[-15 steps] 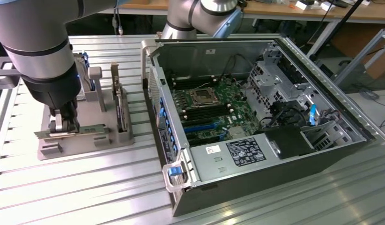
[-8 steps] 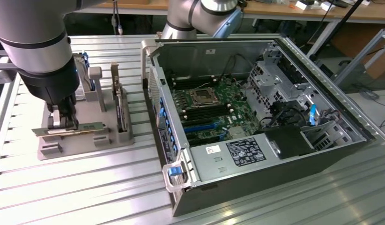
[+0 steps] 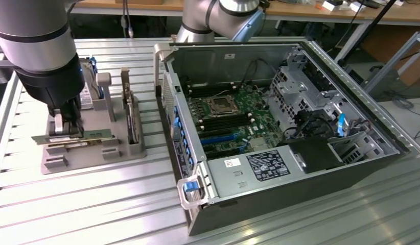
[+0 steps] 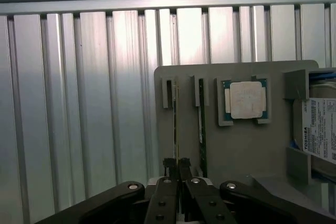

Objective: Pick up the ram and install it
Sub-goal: 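Pick up the ram and move it above insertion slot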

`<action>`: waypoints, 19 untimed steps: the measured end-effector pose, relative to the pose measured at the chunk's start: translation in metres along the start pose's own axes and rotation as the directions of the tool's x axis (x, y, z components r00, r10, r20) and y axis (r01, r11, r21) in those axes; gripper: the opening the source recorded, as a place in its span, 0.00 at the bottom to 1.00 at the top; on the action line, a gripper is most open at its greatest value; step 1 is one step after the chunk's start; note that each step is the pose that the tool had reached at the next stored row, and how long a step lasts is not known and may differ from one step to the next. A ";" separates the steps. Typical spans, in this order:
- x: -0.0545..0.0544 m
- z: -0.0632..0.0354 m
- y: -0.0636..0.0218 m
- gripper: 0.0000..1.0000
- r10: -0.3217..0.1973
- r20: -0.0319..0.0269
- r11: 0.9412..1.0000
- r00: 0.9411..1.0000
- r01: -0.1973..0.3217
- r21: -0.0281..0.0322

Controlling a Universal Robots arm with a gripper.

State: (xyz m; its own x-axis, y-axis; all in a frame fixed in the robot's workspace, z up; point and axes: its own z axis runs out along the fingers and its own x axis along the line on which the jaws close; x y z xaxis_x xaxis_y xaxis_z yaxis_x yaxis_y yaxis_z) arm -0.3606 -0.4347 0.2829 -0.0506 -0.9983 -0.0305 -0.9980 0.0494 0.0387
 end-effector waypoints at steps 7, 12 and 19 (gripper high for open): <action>0.000 -0.0102 0.0004 0.13 0.000 0.000 1.000 1.000 0.000 0.000; -0.001 -0.0184 0.0007 0.13 0.000 0.000 1.000 1.000 0.000 0.000; -0.001 -0.0299 0.0012 0.13 0.000 0.000 1.000 1.000 0.000 0.000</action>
State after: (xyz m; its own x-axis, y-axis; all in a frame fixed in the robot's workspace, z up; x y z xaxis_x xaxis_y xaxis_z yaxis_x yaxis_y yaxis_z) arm -0.3606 -0.4347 0.3129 -0.0506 -0.9983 -0.0305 -0.9980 0.0494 0.0387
